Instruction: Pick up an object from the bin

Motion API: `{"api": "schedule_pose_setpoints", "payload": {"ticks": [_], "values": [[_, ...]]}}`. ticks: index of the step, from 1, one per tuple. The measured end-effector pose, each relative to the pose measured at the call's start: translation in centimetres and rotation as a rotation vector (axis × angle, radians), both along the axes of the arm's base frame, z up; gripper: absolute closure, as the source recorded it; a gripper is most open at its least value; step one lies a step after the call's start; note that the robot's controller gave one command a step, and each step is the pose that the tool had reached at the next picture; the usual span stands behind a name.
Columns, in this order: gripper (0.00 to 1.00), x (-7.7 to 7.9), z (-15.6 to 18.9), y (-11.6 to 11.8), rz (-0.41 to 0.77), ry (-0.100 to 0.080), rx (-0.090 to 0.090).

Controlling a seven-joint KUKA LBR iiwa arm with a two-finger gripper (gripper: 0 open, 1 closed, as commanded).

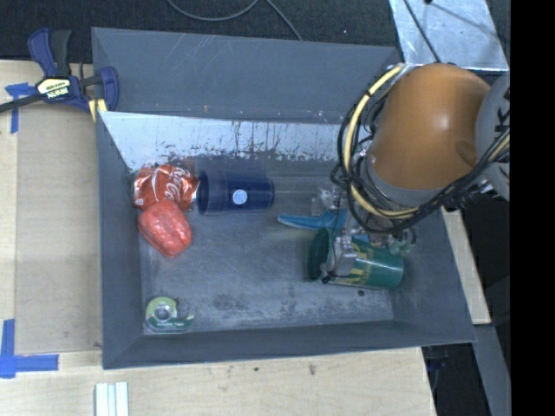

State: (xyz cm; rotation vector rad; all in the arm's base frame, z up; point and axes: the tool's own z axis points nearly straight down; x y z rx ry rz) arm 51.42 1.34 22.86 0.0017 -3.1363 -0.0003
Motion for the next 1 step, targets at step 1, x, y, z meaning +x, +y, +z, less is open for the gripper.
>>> {"api": "schedule_pose_setpoints", "payload": {"ticks": [1], "values": [[0.0,0.15,0.44,0.0,0.0,-0.009,0.0]]}}
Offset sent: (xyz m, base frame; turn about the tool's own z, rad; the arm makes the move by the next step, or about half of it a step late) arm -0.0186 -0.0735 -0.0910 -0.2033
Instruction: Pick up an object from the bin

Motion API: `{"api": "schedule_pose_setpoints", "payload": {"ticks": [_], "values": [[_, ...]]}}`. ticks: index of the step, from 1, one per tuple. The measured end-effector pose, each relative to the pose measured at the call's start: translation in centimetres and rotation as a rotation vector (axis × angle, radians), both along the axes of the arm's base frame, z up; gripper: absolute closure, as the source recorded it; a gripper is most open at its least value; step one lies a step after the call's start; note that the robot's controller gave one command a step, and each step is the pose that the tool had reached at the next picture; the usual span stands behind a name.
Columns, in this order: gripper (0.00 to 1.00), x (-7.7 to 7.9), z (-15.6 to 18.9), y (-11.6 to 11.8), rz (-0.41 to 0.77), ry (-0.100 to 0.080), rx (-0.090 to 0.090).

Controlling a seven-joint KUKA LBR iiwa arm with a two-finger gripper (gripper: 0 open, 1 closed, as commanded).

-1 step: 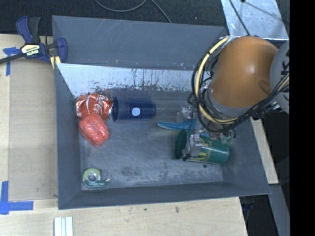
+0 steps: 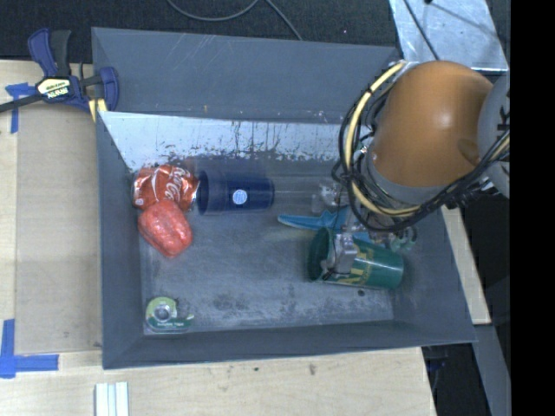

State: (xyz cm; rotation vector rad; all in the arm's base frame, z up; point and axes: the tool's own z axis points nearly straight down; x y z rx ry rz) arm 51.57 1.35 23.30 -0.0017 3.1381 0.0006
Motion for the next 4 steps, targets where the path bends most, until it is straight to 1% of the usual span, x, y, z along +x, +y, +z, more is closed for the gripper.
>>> {"api": "schedule_pose_setpoints", "payload": {"ticks": [1,2,3,4], "values": [[0.0,-0.7,-3.8,-2.9,0.089,-0.002,0.0],[0.0,0.7,-8.2,-4.3,0.062,-0.003,-0.001],[0.0,0.2,-11.0,-4.7,0.199,-0.001,-0.001],[0.0,0.6,-12.6,-5.8,0.404,-0.002,-0.003]]}}
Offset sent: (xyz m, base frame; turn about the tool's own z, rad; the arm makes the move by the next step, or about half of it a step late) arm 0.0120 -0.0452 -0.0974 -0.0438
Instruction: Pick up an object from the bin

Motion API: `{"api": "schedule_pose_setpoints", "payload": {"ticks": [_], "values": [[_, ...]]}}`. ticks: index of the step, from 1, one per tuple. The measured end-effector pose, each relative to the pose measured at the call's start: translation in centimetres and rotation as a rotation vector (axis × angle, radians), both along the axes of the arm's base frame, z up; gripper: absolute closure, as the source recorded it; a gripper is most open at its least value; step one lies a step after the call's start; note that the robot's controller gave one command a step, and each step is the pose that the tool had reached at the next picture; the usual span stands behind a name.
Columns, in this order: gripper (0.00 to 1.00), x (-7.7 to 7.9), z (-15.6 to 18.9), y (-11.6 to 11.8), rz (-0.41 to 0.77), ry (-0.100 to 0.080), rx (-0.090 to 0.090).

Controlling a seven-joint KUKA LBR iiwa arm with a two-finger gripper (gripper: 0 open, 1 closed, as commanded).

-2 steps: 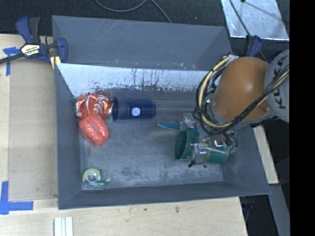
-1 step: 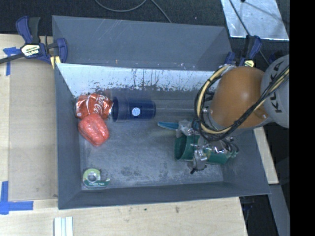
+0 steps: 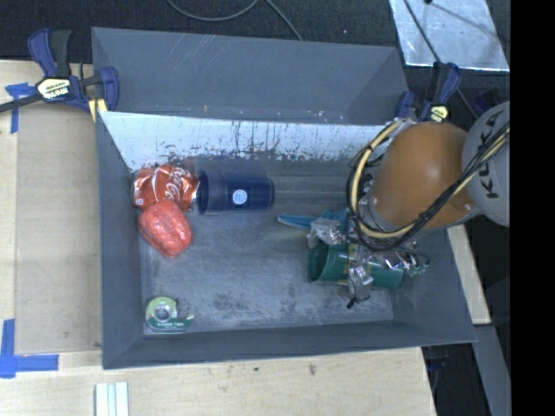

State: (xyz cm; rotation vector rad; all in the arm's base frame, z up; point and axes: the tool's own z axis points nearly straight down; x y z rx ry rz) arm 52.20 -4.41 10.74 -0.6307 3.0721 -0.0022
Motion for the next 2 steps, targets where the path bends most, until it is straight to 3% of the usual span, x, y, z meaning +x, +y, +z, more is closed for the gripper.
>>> {"api": "schedule_pose_setpoints", "payload": {"ticks": [1,2], "values": [[0.0,0.2,-0.1,-2.0,-0.025,-0.003,0.002],[0.0,0.2,0.0,-3.1,0.203,-0.002,0.007]]}}
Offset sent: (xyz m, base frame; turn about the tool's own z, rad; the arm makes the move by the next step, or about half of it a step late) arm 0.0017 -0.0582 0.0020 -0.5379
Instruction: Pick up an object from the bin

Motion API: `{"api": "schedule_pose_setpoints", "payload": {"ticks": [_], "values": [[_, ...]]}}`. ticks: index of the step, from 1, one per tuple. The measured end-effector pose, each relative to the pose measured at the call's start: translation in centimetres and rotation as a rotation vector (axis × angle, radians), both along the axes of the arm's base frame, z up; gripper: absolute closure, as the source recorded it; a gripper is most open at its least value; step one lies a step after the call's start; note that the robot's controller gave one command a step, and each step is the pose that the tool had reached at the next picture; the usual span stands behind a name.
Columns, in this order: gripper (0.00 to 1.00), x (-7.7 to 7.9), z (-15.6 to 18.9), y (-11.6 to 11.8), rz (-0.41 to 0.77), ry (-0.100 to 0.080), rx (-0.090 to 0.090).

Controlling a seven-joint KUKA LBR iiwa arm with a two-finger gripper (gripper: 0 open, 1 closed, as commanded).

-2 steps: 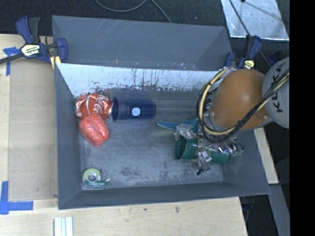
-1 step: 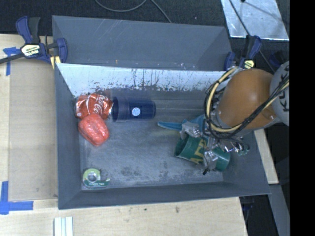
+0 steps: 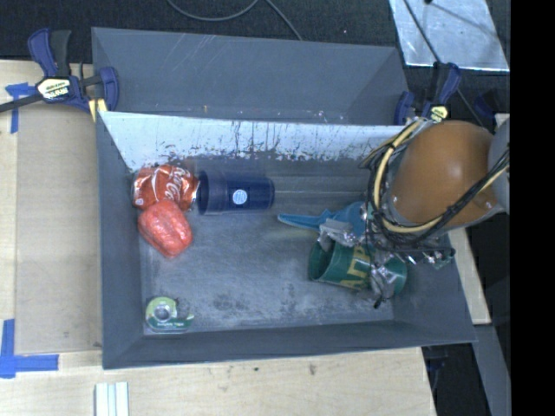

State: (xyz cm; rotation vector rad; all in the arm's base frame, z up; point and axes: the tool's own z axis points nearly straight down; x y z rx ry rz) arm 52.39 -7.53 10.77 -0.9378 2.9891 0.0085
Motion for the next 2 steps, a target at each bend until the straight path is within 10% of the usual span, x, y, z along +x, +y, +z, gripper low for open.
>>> {"api": "schedule_pose_setpoints", "payload": {"ticks": [1,2], "values": [[1.0,1.83,0.98,1.03,-0.516,-0.008,0.006],[1.0,1.91,1.03,1.06,-0.526,-0.005,0.004]]}}
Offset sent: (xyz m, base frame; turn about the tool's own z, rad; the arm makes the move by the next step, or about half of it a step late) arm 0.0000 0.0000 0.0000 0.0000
